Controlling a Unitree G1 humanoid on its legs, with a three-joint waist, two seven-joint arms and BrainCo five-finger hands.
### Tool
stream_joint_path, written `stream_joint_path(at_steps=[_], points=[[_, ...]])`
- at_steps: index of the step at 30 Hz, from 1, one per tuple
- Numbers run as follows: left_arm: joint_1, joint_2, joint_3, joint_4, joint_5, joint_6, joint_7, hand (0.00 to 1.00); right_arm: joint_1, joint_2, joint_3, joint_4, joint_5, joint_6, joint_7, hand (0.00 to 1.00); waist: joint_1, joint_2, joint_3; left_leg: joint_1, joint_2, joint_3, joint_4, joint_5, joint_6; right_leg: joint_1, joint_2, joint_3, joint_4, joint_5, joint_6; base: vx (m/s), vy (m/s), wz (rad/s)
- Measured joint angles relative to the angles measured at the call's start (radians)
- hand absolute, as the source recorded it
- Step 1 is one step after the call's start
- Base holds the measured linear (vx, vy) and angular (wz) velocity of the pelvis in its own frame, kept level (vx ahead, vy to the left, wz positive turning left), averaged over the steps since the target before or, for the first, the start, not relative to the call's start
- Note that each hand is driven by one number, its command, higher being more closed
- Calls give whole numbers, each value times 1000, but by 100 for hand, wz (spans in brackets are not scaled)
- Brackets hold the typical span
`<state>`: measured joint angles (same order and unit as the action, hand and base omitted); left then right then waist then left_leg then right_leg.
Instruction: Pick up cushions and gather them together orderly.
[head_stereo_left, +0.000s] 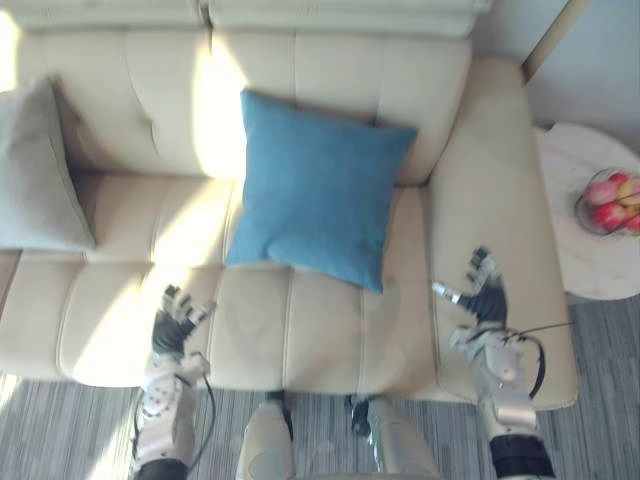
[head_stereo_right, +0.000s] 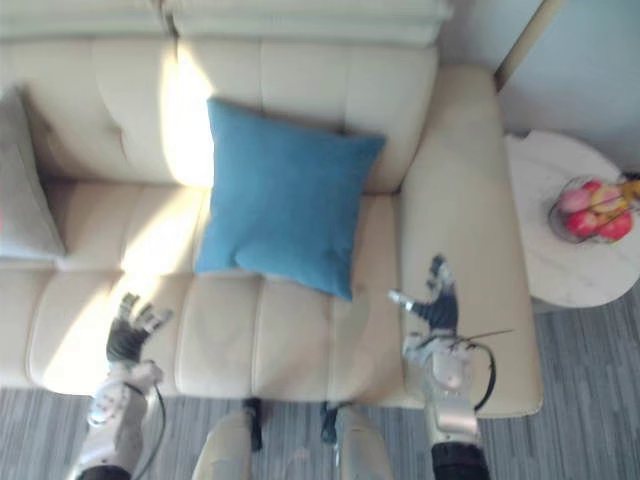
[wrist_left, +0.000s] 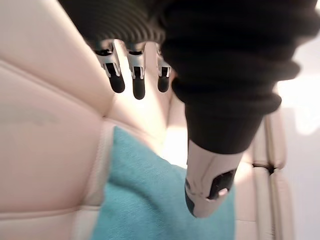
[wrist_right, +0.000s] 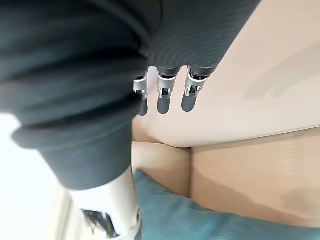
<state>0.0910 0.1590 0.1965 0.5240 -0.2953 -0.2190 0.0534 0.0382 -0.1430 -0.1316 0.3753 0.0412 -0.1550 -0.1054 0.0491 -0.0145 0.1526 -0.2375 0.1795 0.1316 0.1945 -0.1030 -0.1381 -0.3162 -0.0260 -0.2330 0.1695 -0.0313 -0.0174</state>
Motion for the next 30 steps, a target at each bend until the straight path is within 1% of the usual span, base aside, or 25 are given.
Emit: stream_joint_path(at_steps=[1,3,4,5,6,8,9,13,15,19,21,22,25,27,28,30], points=[[1,-2,0,40,11,4,0,0,9,3,0,47,-5,2,5,0,-1,-3,-9,15,-2,0,-9,0,0,14,2,2,-10,1,1,46,28,-2],[9,-11,4,182,63,25,2,0,25,21,-5,226,-47,15,9,0,-8,-9,-35,62,-3,3,-37,0,0,71,10,5,-62,16,7,61,35,-2],[13,-15,7,213,80,32,2,0,25,25,-5,264,-55,20,9,0,-11,-9,-38,76,-3,6,-45,0,-1,87,12,7,-77,22,9,66,39,-5],[18,-21,11,248,93,37,1,0,25,27,-5,307,-72,25,9,0,-12,-7,-43,89,-4,10,-52,0,-1,104,13,10,-94,30,9,90,57,-13],[35,-32,15,315,126,51,1,0,25,28,-11,393,-86,33,10,0,-13,-2,-53,125,-7,22,-72,0,0,147,16,21,-138,52,17,74,49,-14],[51,-38,25,361,150,62,2,0,28,28,-24,448,-98,45,9,0,-15,5,-59,159,-18,25,-90,0,0,187,16,27,-177,75,17,70,68,-8],[60,-38,35,394,168,69,2,0,34,28,-32,485,-119,51,8,0,-18,7,-71,178,-21,25,-101,0,0,216,14,30,-207,88,24,81,76,-1],[71,-37,60,444,198,78,3,0,48,34,-61,553,-121,64,7,0,-19,7,-89,227,-36,26,-122,-3,5,276,8,39,-256,108,35,54,48,1],[71,-38,60,453,211,79,2,0,48,35,-61,559,-121,67,8,0,-19,7,-89,237,-45,28,-122,-5,9,286,5,43,-257,109,37,2,44,-2],[76,-38,60,472,225,83,2,0,41,35,-62,588,-120,71,8,0,-35,4,-100,240,-53,30,-121,-7,12,287,-3,50,-258,112,42,-7,15,-2],[82,-38,59,476,234,98,2,0,39,36,-63,603,-119,81,7,0,-36,2,-104,246,-56,46,-117,-12,19,286,-6,70,-258,116,46,-15,21,-17],[82,-38,59,479,234,99,2,0,39,36,-64,603,-119,83,7,0,-36,2,-104,246,-57,50,-116,-13,19,285,-6,73,-257,116,46,-20,23,-25],[80,-38,59,488,234,101,3,0,30,36,-73,609,-119,89,6,0,-37,2,-99,235,-60,76,-79,-36,26,268,-9,108,-257,131,55,-40,35,-31],[77,-38,62,488,233,101,4,0,-4,35,-92,625,-119,95,0,0,-35,1,-98,202,-64,102,-45,-53,37,226,-13,153,-240,146,66,-90,64,-63],[66,-37,62,487,232,100,6,0,-25,35,-95,623,-119,95,-7,0,-33,-2,-84,186,-67,124,-29,-58,42,195,-17,178,-225,156,74,-99,63,-69],[31,-36,61,484,230,100,10,0,-67,35,-93,616,-120,96,-18,0,-29,1,-46,140,-61,160,37,-82,60,146,-25,208,-194,181,104,-185,85,-59]])
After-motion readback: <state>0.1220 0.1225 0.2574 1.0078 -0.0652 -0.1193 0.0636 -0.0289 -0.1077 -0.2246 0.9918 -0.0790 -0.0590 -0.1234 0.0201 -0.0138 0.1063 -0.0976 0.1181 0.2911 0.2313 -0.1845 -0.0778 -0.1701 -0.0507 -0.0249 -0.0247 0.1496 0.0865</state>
